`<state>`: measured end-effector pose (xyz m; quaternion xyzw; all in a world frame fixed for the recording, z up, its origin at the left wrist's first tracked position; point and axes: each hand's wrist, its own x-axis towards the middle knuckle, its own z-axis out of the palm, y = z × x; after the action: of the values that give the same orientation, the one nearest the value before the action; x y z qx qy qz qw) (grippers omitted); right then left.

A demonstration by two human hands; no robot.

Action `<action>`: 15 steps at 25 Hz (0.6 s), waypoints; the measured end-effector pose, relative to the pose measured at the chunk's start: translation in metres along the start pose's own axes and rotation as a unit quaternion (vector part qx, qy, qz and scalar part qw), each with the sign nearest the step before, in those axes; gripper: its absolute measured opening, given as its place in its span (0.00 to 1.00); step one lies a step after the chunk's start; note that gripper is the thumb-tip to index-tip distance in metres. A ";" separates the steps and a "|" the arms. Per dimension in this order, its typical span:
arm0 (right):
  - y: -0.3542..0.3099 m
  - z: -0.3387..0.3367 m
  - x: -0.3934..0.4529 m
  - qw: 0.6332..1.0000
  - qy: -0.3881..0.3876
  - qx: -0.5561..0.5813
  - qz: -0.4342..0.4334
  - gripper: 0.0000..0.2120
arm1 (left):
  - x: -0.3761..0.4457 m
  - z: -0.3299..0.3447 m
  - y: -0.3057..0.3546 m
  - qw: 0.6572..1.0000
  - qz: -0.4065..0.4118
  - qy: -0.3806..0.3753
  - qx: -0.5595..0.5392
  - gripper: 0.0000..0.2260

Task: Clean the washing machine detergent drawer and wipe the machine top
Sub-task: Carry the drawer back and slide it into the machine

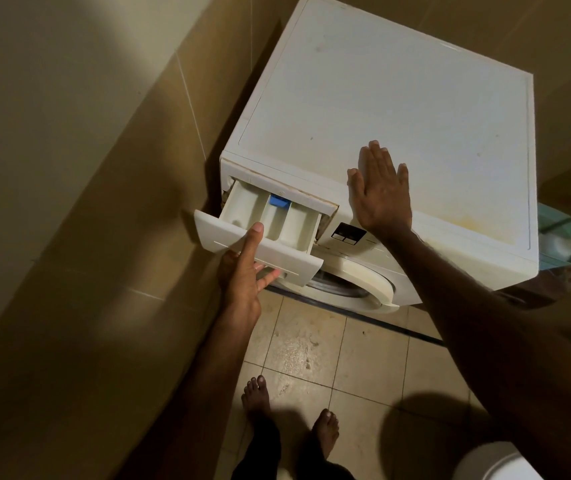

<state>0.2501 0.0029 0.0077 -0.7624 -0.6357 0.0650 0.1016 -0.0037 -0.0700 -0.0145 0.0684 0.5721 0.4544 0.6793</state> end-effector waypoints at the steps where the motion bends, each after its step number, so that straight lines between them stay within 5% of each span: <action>1: 0.000 0.000 0.000 1.000 0.002 -0.002 -0.001 0.30 | 0.003 0.002 0.000 1.000 0.005 -0.004 -0.002 0.32; 5: 0.002 0.002 0.002 1.000 0.007 -0.010 -0.005 0.30 | 0.024 0.021 0.002 0.999 0.026 -0.019 -0.018 0.39; 9: 0.004 0.004 0.003 0.999 0.029 -0.009 -0.013 0.29 | 0.047 0.033 -0.002 0.997 0.040 -0.053 -0.040 0.27; 15: 0.006 0.008 0.003 0.998 0.059 -0.023 -0.028 0.30 | 0.070 0.052 -0.002 0.994 0.077 -0.076 -0.024 0.24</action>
<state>0.2543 0.0058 -0.0013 -0.7492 -0.6507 0.0029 0.1233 0.0360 -0.0005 -0.0483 0.1302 0.5005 0.5121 0.6858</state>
